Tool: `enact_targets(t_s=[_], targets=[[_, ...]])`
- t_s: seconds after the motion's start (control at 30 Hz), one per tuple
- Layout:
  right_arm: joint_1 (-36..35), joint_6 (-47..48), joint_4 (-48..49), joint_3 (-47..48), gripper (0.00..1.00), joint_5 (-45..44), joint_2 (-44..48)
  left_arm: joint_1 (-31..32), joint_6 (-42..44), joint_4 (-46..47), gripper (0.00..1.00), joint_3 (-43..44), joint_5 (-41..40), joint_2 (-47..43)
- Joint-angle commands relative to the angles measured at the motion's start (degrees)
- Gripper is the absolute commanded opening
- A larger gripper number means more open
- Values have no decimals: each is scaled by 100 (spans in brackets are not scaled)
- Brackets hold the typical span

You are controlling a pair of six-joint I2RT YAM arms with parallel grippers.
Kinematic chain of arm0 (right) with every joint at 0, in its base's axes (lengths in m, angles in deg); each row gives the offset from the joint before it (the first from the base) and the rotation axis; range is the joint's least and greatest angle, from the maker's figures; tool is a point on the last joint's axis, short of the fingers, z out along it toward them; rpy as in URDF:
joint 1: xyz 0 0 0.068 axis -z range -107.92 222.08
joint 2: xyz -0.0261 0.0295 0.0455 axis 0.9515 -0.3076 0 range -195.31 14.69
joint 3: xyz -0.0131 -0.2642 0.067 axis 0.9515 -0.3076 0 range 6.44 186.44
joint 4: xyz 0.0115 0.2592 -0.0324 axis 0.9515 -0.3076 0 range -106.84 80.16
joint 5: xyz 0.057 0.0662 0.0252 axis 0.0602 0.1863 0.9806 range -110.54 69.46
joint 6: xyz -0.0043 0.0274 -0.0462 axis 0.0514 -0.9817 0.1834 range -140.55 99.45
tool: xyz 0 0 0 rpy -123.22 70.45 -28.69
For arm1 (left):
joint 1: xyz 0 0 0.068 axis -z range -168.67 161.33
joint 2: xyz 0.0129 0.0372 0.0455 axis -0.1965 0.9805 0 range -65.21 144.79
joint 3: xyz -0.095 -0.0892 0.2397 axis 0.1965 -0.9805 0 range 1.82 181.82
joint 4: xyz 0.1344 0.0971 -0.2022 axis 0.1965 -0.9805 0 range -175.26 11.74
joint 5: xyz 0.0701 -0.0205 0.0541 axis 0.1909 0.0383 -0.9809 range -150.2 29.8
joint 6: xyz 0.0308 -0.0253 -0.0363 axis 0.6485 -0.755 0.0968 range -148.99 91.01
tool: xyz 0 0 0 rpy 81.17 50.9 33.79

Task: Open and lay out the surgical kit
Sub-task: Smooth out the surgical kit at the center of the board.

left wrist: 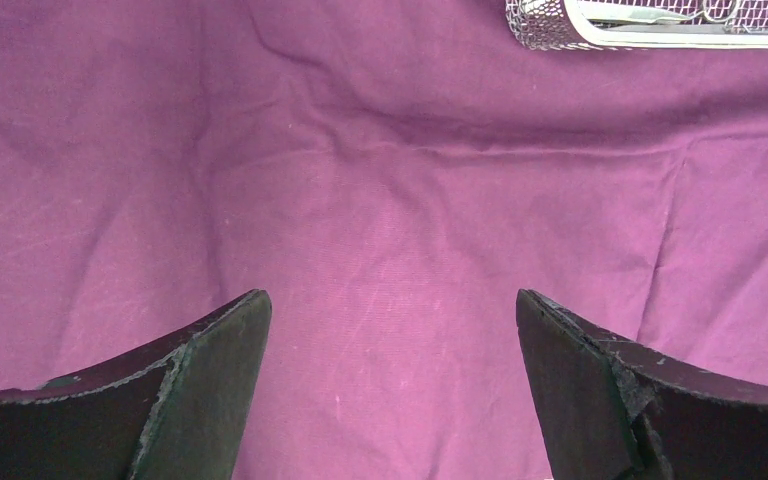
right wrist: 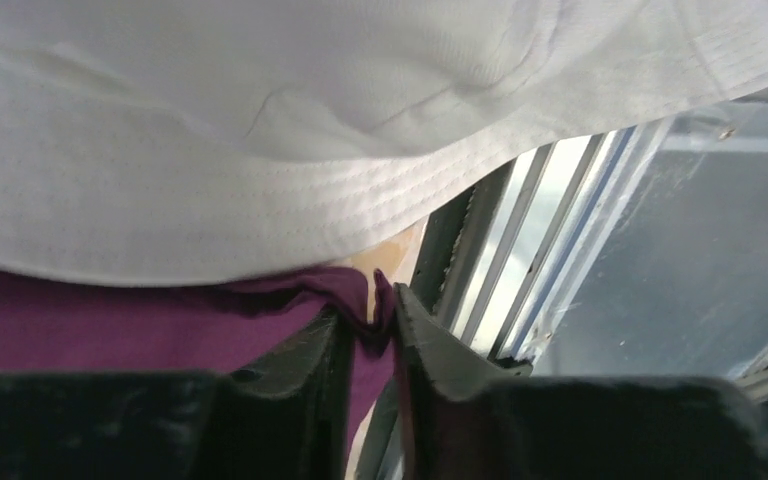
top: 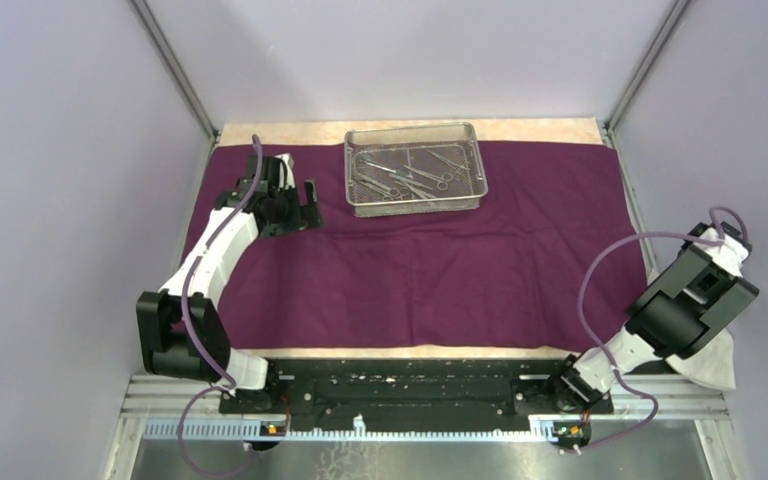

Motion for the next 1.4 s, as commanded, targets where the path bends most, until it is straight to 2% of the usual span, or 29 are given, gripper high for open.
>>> enact_targets(t_s=[0.0, 0.07, 0.2, 0.37, 0.5, 0.63, 0.77, 1.0, 1.1, 1.2, 1.37], targets=[[105, 492, 1089, 384, 30, 480, 584, -24, -10, 63, 99, -78, -48, -113], [103, 513, 923, 603, 39, 446, 706, -28, -50, 96, 99, -69, -11, -55], [94, 442, 637, 1065, 46, 407, 429, -20, -132, 17, 99, 45, 45, 59], [-400, 717, 1135, 1526, 56, 930, 301, -22, -266, 34, 99, -103, 77, -7], [-859, 927, 2372, 1639, 66, 1974, 149, -20, -480, -53, 99, -292, 124, -92], [-1072, 810, 2612, 2372, 67, 2741, -860, -28, -710, -191, 99, -477, 262, -237], [-1409, 1301, 2737, 3113, 70, 3028, -1686, -28, -901, -275, 99, -585, 510, -456], [-1538, 1779, 2526, 4533, 67, 3735, -3221, -37, -975, -725, 99, -382, 391, -593], [-1578, 1745, 2279, 5200, 61, 3837, -3780, -37, -1144, -864, 99, -279, 477, -571], [-1612, 1698, 2143, 5657, 51, 4042, -4244, -36, -1350, -929, 99, -206, 503, -551], [-1643, 1462, 1938, 6072, 53, 4411, -4711, -29, -1634, -931, 99, -244, 522, -596]])
